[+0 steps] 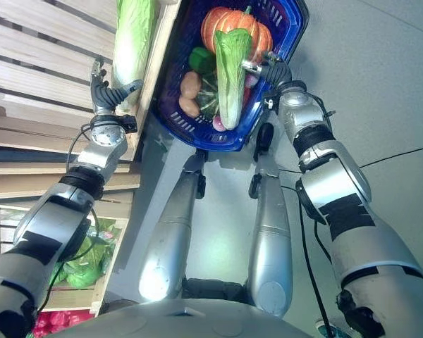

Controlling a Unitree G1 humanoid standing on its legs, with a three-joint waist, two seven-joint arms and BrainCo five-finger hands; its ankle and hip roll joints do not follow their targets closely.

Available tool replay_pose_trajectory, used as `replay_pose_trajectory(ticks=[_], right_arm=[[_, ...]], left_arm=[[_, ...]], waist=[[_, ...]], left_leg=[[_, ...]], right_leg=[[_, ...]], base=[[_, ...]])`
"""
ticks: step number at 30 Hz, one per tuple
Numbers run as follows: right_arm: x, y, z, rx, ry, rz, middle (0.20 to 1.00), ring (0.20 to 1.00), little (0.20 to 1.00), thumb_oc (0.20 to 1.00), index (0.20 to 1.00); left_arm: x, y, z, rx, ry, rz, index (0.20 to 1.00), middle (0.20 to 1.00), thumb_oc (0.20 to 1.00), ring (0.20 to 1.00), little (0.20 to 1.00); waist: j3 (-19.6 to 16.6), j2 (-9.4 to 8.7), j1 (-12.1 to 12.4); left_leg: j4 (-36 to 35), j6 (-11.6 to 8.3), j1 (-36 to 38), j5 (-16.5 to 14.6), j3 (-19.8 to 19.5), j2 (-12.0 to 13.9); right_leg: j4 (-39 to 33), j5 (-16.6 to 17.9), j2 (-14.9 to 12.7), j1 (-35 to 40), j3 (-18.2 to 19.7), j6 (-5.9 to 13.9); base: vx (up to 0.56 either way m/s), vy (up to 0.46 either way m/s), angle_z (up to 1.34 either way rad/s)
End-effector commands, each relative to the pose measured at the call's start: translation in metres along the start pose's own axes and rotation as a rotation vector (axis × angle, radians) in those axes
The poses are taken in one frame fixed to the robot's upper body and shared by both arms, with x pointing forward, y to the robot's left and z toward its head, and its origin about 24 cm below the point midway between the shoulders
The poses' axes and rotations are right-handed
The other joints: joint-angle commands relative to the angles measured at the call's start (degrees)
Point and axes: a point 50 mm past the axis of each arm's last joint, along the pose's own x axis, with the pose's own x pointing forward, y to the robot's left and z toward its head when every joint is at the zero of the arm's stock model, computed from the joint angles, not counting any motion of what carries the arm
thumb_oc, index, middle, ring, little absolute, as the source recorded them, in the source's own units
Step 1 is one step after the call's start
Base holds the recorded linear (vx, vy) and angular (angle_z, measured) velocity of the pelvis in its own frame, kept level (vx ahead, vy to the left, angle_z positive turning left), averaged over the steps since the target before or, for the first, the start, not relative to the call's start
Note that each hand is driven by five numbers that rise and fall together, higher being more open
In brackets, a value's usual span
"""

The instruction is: Pick up fruits and vegetables into the basket

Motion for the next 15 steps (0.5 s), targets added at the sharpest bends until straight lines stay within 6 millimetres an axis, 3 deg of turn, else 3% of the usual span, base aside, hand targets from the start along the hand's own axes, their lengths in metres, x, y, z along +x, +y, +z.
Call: replay_pose_trajectory(ticks=[1,6,15], right_arm=[[-0.008,-0.016,0.005,0.015,-0.133,-0.098,1.000,1.000,1.000,1.000,1.000],[-0.020,-0.029,-0.002,0.000,-0.206,-0.196,1.000,1.000,1.000,1.000,1.000],[-0.053,-0.086,-0.044,0.049,-0.232,-0.503,1.000,1.000,1.000,1.000,1.000]], left_arm=[[0.007,0.024,-0.009,0.082,0.024,0.144,1.000,1.000,1.000,1.000,1.000],[0.011,0.036,-0.013,0.139,0.051,0.205,1.000,1.000,1.000,1.000,1.000],[0.006,0.059,-0.040,0.237,0.144,0.268,1.000,1.000,1.000,1.000,1.000]], waist=[[-2.5,4.66,-2.3],[-2.5,3.82,-4.2],[-2.5,2.75,-7.2]], left_leg=[[-3.7,1.78,0.2,1.0,2.8,-1.7],[-4.2,1.76,0.2,1.0,3.4,-1.3],[-4.3,1.78,0.0,0.3,4.1,-0.9]], right_leg=[[3.0,-7.7,4.1,2.4,-2.1,2.63],[2.5,-7.5,4.4,2.0,-1.4,2.78],[1.6,-7.2,4.5,1.6,0.0,3.16]], base=[[-0.01,0.035,-0.03],[-0.01,0.040,-0.07],[0.00,0.037,-0.10]])
